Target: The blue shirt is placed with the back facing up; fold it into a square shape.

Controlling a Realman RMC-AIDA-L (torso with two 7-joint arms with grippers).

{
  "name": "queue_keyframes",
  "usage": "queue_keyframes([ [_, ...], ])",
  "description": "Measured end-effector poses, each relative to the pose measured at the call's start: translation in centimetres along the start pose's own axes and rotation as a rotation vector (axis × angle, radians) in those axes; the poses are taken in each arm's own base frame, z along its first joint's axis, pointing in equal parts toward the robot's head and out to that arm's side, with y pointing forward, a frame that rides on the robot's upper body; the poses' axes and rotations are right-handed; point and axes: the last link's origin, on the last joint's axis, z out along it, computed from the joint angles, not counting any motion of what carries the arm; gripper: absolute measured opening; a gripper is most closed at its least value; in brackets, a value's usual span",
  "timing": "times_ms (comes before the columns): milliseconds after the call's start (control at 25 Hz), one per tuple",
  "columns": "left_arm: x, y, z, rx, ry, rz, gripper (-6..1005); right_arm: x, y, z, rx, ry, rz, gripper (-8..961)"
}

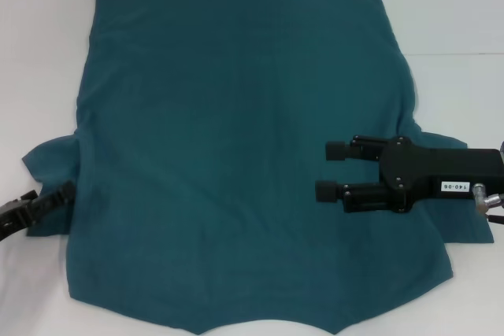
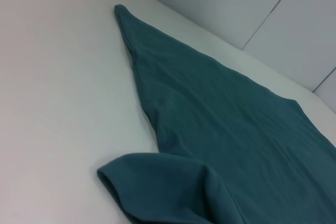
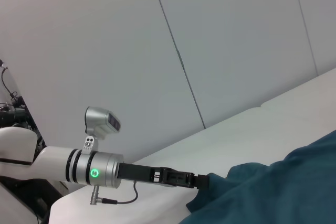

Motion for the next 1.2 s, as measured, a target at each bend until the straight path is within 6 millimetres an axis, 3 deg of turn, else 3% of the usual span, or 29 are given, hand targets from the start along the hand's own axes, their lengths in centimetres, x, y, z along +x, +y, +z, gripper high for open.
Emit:
queue_keyframes([
  [240,0.03,0.12,0.36,0.001,-0.010,0.009,905,0.05,0.08,0.10,-0.003,-0.002,0.002,915],
  [360,0.12,-0.06,0.37,0.014,-0.005,0.008,839,0.05,0.13,0.10,-0.006,-0.004,0.003,915],
  [560,0.19,-0.12,0.53,0.022,-0.008,0.007,620,0.12,0.15,0.02,-0.005,-0.006,0.005,915],
  [1000,0.26,-0.11,0.60,0.023,-0.007,0.008,380,0.14,0.17,0.05,-0.004,-0.008,0.007,914],
  [1200,0.39,-0.28,0.65,0.035,-0.005,0.010,151,0.19,0.23,0.16,-0.006,-0.011,0.010,914],
])
